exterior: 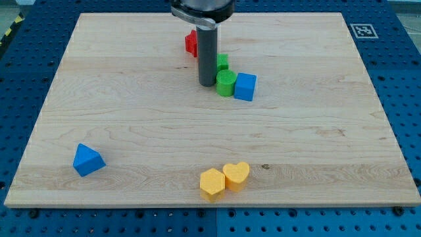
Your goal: Move the blue triangle to the bottom of the blue cube
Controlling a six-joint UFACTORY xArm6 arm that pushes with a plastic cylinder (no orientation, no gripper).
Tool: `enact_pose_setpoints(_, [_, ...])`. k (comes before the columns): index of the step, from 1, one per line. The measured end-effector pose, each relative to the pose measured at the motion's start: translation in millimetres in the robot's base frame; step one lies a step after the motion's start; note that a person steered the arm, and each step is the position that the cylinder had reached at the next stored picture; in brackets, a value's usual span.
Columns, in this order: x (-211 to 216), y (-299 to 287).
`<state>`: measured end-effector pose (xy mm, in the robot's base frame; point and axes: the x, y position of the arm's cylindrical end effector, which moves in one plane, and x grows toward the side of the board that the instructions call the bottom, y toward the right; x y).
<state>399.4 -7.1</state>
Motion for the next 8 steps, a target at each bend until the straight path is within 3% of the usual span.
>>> enact_pose_setpoints(1, [0.0,-19.3])
enact_pose_setpoints(2, [0.0,-79.1])
enact_pose_setpoints(4, [3.5,-253.5])
enact_pose_setpoints(5, [39.7,-296.5])
enact_pose_setpoints(7, [165.2,-282.0])
enact_pose_setpoints(8, [194.2,-246.4])
